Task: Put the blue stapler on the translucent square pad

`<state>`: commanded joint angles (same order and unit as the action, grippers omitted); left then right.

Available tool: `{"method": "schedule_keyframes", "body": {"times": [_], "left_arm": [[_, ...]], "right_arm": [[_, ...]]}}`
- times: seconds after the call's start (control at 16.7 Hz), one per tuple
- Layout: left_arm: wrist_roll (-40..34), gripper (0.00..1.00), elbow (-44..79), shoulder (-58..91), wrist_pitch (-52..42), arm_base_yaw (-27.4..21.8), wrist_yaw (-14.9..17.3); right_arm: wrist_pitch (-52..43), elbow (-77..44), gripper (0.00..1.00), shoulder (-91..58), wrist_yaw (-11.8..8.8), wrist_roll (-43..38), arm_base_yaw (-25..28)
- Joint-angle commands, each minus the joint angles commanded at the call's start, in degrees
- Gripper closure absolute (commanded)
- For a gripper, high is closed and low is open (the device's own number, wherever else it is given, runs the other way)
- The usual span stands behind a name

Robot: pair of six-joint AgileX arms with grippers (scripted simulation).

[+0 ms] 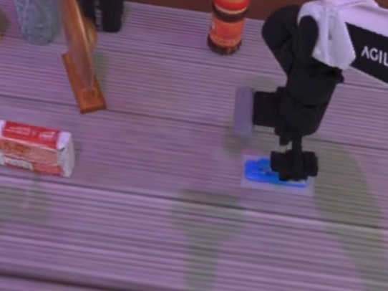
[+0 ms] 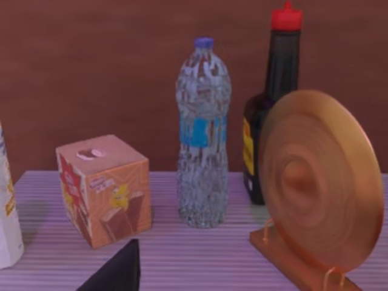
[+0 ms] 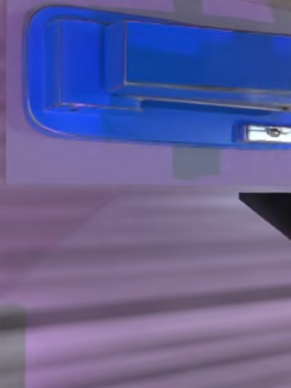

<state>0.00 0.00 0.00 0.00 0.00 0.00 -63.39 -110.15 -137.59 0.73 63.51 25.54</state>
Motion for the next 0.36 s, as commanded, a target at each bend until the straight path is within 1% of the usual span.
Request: {"method": "schedule_keyframes", "body": {"times": [0.06, 0.36], "left_arm": [[0.0, 0.0, 0.0, 0.0, 0.0, 0.0, 0.0], [0.0, 0.0, 0.0, 0.0, 0.0, 0.0, 0.0]], "right_arm": [[0.0, 0.0, 0.0, 0.0, 0.0, 0.0, 0.0], [0.0, 0.0, 0.0, 0.0, 0.0, 0.0, 0.0]]}}
